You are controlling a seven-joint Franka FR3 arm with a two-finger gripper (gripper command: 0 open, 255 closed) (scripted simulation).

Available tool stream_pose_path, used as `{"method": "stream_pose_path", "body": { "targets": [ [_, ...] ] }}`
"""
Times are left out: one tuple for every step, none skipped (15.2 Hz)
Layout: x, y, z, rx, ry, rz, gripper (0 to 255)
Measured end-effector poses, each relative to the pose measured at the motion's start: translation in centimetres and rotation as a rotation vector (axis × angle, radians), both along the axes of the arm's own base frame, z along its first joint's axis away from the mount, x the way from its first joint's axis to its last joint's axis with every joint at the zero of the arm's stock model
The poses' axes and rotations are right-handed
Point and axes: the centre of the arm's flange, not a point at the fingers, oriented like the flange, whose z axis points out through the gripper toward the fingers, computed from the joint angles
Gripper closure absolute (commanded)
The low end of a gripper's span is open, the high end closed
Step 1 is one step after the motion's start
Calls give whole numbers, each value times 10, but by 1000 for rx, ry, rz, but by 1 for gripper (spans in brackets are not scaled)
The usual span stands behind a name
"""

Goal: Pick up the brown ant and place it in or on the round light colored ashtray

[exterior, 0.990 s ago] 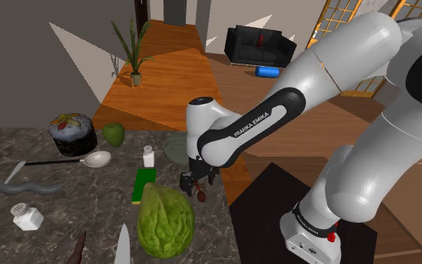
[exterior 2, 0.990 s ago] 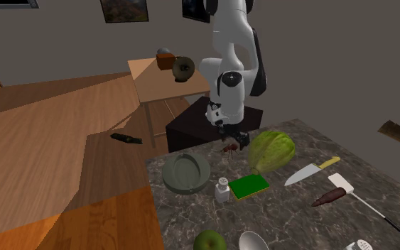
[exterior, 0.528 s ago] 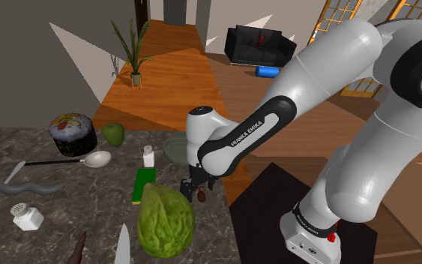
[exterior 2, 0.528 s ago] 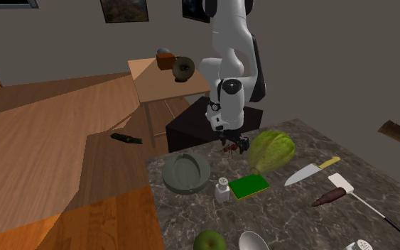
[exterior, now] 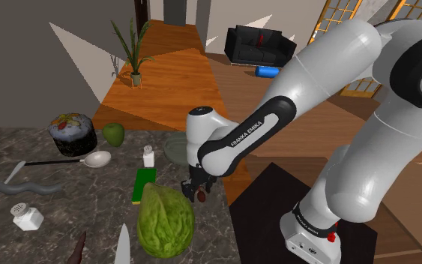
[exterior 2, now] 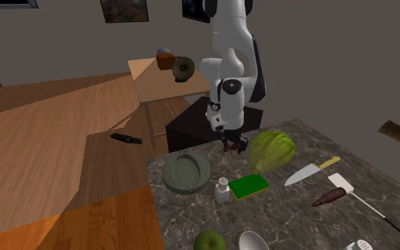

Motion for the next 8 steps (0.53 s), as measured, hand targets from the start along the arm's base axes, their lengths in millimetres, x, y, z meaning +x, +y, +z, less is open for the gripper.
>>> {"method": "stream_pose_path", "body": {
  "targets": [
    [0,0,0,0,0,0,255],
    [0,0,0,0,0,0,255],
    [0,0,0,0,0,0,255],
    [0,0,0,0,0,0,255],
    [0,0,0,0,0,0,255],
    [0,0,0,0,0,0,255],
    [0,0,0,0,0,0,255],
    [0,0,2,0,0,0,255]
  ]
}}
